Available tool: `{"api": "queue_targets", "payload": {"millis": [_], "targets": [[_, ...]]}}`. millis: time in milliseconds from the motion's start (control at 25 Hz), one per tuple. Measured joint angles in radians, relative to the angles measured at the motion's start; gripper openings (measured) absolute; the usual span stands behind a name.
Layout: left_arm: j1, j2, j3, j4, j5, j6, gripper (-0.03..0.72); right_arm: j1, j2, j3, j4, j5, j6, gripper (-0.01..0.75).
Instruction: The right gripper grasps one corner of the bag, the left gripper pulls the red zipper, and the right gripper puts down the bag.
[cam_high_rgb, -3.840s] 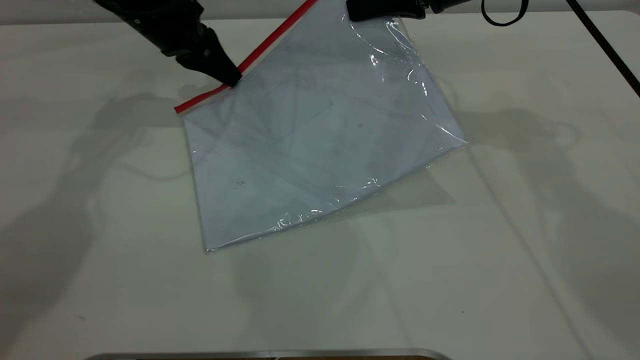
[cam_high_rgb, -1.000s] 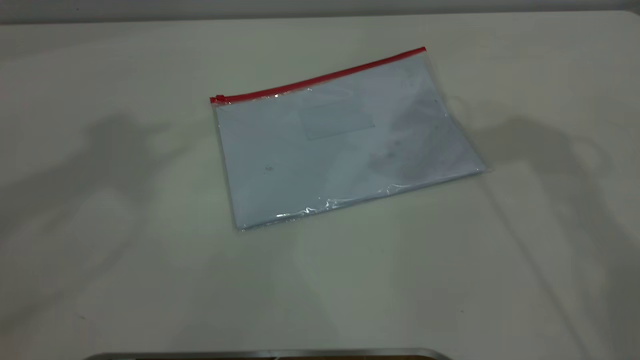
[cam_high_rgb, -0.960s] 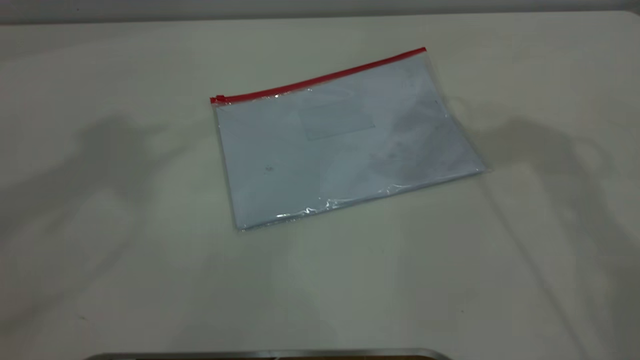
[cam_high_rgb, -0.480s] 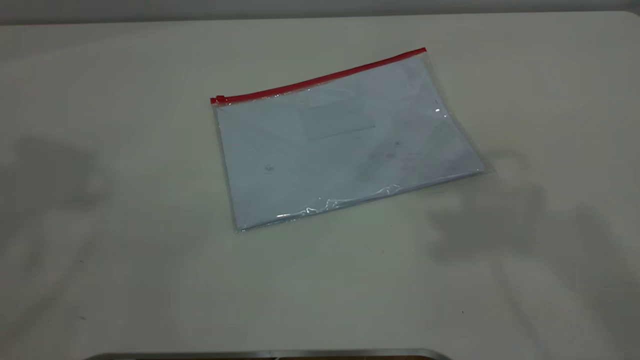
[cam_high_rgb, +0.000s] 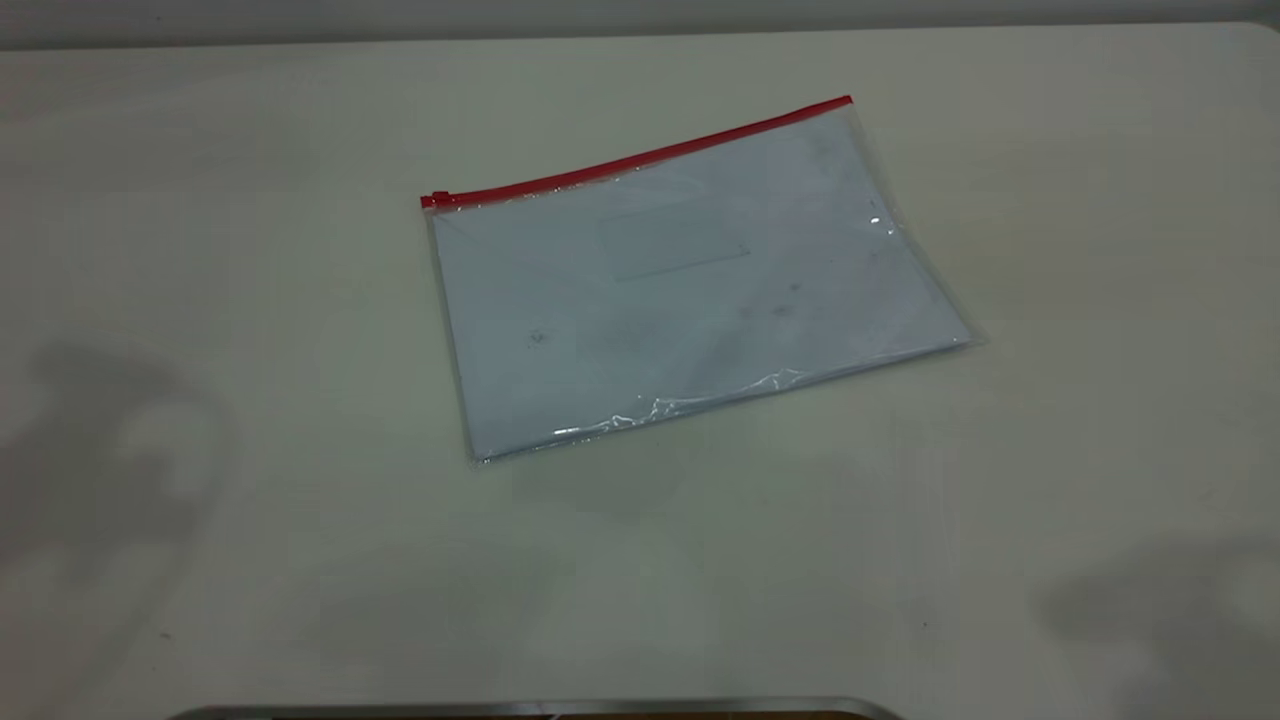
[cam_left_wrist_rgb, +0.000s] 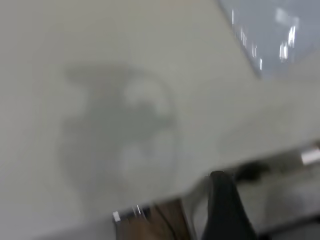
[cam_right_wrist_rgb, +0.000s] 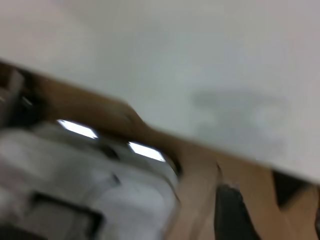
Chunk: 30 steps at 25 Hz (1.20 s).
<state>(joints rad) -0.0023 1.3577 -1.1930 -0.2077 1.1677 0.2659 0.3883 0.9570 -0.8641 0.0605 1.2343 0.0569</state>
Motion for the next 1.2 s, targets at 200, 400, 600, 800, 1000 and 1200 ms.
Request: {"api": "queue_targets", "payload": {"millis": [200,400,600,800,1000,1200], "targets": [[0.000,-0.038,0.213,0.000,0.000,-0.015,0.511,0.000,-0.097,0.259,-0.049,-0.008,0.002,0.436],[0.000,-0.118,0.400,0.004,0.000,-0.034,0.511,0.000,-0.167,0.357,-0.054,-0.119,0.002,0.436],[0.000,-0.260,0.550,0.006,-0.003,-0.036,0.511,0.000,-0.174,0.363,-0.061,-0.173,0.002,0.435],[0.000,-0.430,0.641,0.053,-0.086,-0.052,0.511,0.000,-0.174,0.363,-0.061,-0.171,0.002,0.435],[0.000,-0.617,0.689,0.137,-0.093,-0.124,0.511,0.000,-0.174,0.363,-0.061,-0.161,0.002,0.435],[0.000,-0.814,0.705,0.145,-0.072,-0.150,0.511,0.000,-0.174,0.363,-0.061,-0.159,0.002,0.435]]}}
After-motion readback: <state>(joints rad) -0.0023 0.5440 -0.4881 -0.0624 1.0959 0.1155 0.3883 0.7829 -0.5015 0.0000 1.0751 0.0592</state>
